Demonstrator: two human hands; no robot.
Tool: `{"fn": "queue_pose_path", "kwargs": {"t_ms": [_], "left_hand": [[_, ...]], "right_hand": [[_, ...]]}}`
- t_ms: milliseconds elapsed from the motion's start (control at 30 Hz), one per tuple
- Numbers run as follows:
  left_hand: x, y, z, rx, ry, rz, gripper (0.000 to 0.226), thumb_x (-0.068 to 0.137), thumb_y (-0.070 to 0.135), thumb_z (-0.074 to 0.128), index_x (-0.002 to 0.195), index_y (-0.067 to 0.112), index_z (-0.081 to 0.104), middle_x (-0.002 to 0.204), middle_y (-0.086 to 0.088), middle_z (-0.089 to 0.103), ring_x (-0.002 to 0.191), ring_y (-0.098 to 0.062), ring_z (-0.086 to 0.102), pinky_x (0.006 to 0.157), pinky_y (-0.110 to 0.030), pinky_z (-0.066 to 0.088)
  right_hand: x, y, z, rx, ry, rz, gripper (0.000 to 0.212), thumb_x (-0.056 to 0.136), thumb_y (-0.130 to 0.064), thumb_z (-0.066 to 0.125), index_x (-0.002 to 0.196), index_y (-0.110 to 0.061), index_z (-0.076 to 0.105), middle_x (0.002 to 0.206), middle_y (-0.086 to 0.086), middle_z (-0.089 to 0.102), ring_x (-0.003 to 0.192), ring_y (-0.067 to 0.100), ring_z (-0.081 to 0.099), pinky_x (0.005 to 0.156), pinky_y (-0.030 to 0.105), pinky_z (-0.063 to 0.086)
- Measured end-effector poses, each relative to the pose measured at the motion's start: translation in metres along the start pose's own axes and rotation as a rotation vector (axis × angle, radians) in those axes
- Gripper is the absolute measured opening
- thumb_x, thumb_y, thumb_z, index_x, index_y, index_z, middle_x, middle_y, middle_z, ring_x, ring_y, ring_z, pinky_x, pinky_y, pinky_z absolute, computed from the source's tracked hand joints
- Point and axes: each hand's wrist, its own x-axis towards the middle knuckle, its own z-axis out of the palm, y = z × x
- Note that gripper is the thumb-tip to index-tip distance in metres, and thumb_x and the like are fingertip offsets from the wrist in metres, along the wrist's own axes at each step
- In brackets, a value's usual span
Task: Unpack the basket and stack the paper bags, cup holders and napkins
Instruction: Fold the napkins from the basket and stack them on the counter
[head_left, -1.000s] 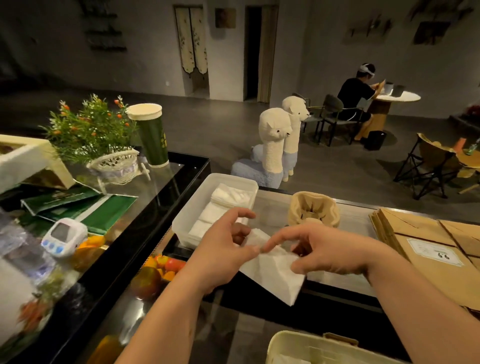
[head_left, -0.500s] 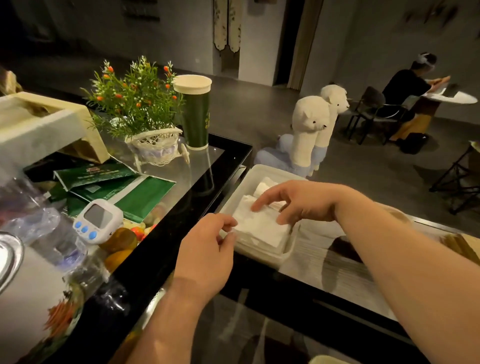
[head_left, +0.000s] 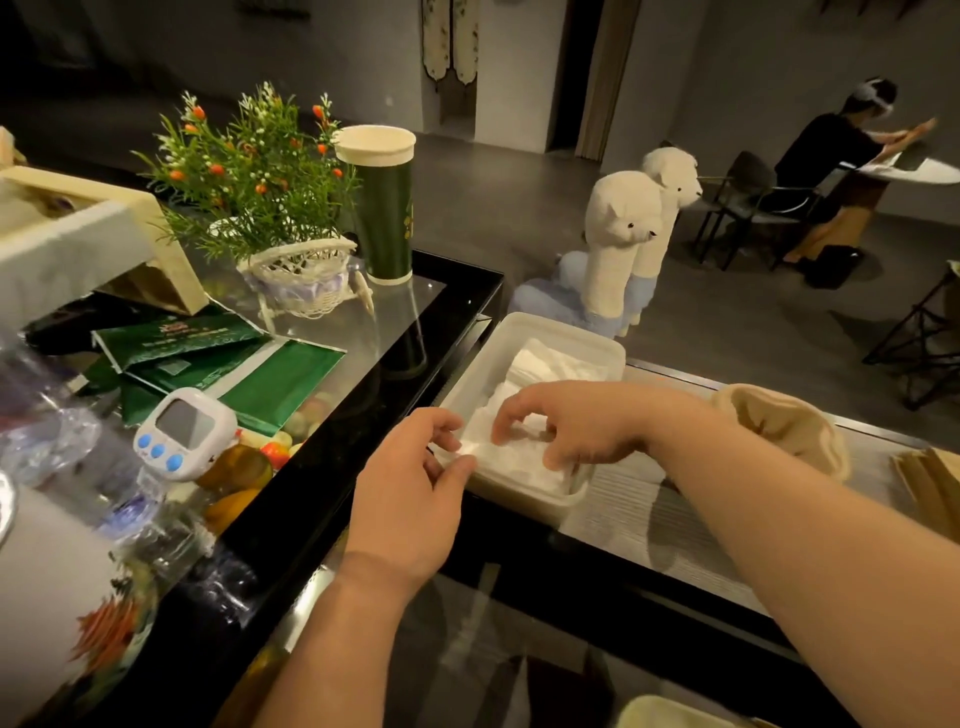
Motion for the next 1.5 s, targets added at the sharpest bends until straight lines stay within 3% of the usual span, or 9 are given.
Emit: {"fn": "queue_pose_path", "kwargs": {"t_ms": [133, 267, 533, 700, 867, 1100, 1233, 1367, 1500], "left_hand": [[0.001, 0.003, 0.001, 0.022, 0.007, -0.023, 0.030, 0.092, 0.016, 0.073, 0.109, 0.038, 0.059, 0.094, 0.018, 0.061, 0.076, -0.008, 0.058, 0.072, -0.025, 0.055], [0.000, 0.010, -0.001, 0.072, 0.003, -0.027, 0.027, 0.093, 0.018, 0.072, 0.108, 0.036, 0.059, 0.095, 0.017, 0.061, 0.074, -0.009, 0.059, 0.074, -0.028, 0.056], [-0.008, 0.031, -0.003, 0.206, 0.019, -0.003, 0.019, 0.094, 0.015, 0.070, 0.103, 0.030, 0.062, 0.093, 0.015, 0.060, 0.070, -0.008, 0.056, 0.076, -0.030, 0.052], [-0.037, 0.055, 0.004, 0.144, 0.041, 0.091, 0.025, 0.092, 0.014, 0.072, 0.101, 0.033, 0.059, 0.096, 0.017, 0.061, 0.076, -0.004, 0.059, 0.072, -0.018, 0.046], [-0.087, 0.075, 0.039, -0.050, -0.178, 0.102, 0.014, 0.091, 0.013, 0.073, 0.093, 0.026, 0.067, 0.083, 0.009, 0.067, 0.075, -0.007, 0.061, 0.071, -0.016, 0.052], [-0.199, 0.038, 0.137, -0.027, -0.577, -0.014, 0.019, 0.091, 0.014, 0.071, 0.083, 0.029, 0.065, 0.073, 0.009, 0.063, 0.061, 0.002, 0.056, 0.061, -0.012, 0.043], [-0.254, 0.001, 0.170, 0.107, -0.654, -0.158, 0.010, 0.095, 0.019, 0.066, 0.088, 0.027, 0.065, 0.077, 0.008, 0.064, 0.066, -0.003, 0.057, 0.057, -0.012, 0.043], [-0.295, -0.028, 0.184, 0.189, -0.609, -0.268, 0.023, 0.095, 0.010, 0.061, 0.086, 0.032, 0.059, 0.089, 0.008, 0.059, 0.081, -0.015, 0.058, 0.068, -0.020, 0.045], [-0.316, -0.034, 0.189, 0.284, -0.518, -0.215, 0.032, 0.092, 0.011, 0.062, 0.077, 0.038, 0.053, 0.088, 0.016, 0.057, 0.082, -0.007, 0.057, 0.075, -0.030, 0.051]], "right_hand": [[0.002, -0.005, 0.018, -0.261, 0.106, -0.005, 0.052, 0.090, -0.006, 0.059, 0.126, -0.044, 0.055, 0.135, -0.009, 0.049, 0.110, 0.019, 0.055, 0.092, 0.038, 0.052], [-0.003, -0.009, 0.019, -0.458, 0.268, -0.010, 0.049, 0.088, -0.012, 0.065, 0.127, -0.041, 0.056, 0.119, -0.007, 0.044, 0.110, 0.019, 0.047, 0.086, 0.034, 0.047], [-0.006, -0.023, 0.022, -0.236, 0.100, -0.047, 0.049, 0.092, -0.011, 0.064, 0.134, -0.034, 0.059, 0.119, -0.005, 0.048, 0.106, 0.016, 0.052, 0.086, 0.028, 0.039], [-0.054, -0.023, 0.023, -0.056, 0.474, -0.046, 0.043, 0.090, -0.002, 0.062, 0.126, -0.026, 0.066, 0.120, -0.005, 0.060, 0.091, 0.010, 0.050, 0.085, 0.027, 0.045], [-0.165, -0.002, 0.092, 0.290, 0.767, -0.079, 0.022, 0.090, -0.009, 0.069, 0.104, -0.025, 0.073, 0.095, -0.014, 0.068, 0.088, 0.005, 0.062, 0.079, 0.015, 0.049], [-0.255, 0.081, 0.285, 0.621, 0.651, 0.475, 0.024, 0.090, -0.014, 0.070, 0.084, -0.038, 0.067, 0.082, -0.007, 0.070, 0.073, 0.009, 0.063, 0.071, 0.027, 0.052], [-0.275, 0.117, 0.354, 0.587, 0.520, 0.721, 0.012, 0.093, -0.027, 0.066, 0.097, -0.038, 0.062, 0.105, -0.010, 0.065, 0.091, 0.013, 0.063, 0.078, 0.030, 0.053], [-0.277, 0.137, 0.390, 0.560, 0.374, 0.908, 0.052, 0.090, -0.034, 0.069, 0.137, -0.027, 0.049, 0.137, 0.001, 0.044, 0.122, 0.027, 0.050, 0.094, 0.036, 0.049], [-0.249, 0.144, 0.402, 0.701, 0.322, 0.932, 0.095, 0.080, -0.054, 0.075, 0.155, -0.032, 0.021, 0.153, 0.009, 0.024, 0.141, 0.039, 0.032, 0.113, 0.049, 0.041]]}}
